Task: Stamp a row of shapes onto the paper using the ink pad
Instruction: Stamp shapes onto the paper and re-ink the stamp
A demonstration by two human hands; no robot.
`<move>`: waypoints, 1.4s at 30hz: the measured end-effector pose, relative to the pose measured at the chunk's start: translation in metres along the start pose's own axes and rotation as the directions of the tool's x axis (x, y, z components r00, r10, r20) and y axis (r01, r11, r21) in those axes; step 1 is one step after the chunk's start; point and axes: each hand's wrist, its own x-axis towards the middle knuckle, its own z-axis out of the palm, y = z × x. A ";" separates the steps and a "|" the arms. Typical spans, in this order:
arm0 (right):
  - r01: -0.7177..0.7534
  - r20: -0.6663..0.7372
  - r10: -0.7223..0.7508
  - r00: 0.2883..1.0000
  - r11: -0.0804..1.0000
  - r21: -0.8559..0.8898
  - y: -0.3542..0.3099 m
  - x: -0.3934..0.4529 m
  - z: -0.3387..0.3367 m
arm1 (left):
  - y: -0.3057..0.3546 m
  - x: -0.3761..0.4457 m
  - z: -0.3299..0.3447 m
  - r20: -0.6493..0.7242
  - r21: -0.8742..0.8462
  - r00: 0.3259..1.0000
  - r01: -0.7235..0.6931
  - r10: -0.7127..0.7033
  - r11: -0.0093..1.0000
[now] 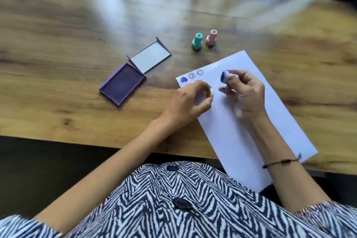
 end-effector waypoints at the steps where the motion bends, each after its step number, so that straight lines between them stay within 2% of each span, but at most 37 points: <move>1: 0.054 0.028 -0.051 0.998 0.989 -0.138 -0.007 0.009 0.003 | 0.000 0.001 -0.001 0.001 0.002 1.000 0.002 -0.002 1.000; 3: 0.190 0.121 -0.151 0.981 0.860 -0.474 -0.017 0.028 0.014 | 0.001 0.000 -0.001 0.001 0.009 1.000 0.010 -0.010 1.000; 5: 0.334 0.254 -0.217 0.943 0.610 -0.718 -0.022 0.044 0.022 | 0.001 -0.001 -0.001 0.012 0.026 1.000 0.016 -0.017 1.000; 7: 0.424 0.367 -0.212 0.906 0.435 -0.795 -0.024 0.053 0.027 | 0.001 -0.001 0.000 0.014 0.026 1.000 0.023 -0.024 0.999; 13: 0.498 0.472 -0.161 0.867 0.213 -0.841 -0.026 0.054 0.032 | 0.000 -0.001 -0.001 0.008 0.020 0.999 0.034 -0.034 0.999; 22: 0.547 0.534 -0.131 0.835 0.094 -0.832 -0.026 0.052 0.038 | 0.000 -0.001 -0.002 0.008 0.015 0.999 0.040 -0.040 0.999; 31: 0.577 0.603 -0.103 0.791 -0.198 -0.792 -0.017 0.052 0.048 | 0.000 0.000 -0.002 0.023 -0.004 0.998 0.055 -0.055 0.998; 37: 0.542 0.562 -0.081 0.823 -0.182 -0.821 -0.020 0.051 0.054 | -0.001 0.001 0.000 0.023 -0.001 0.998 0.062 -0.062 0.998; 42: 0.520 0.529 -0.067 0.846 -0.118 -0.846 -0.020 0.047 0.055 | -0.002 0.001 0.000 0.044 0.006 0.997 0.068 -0.069 0.998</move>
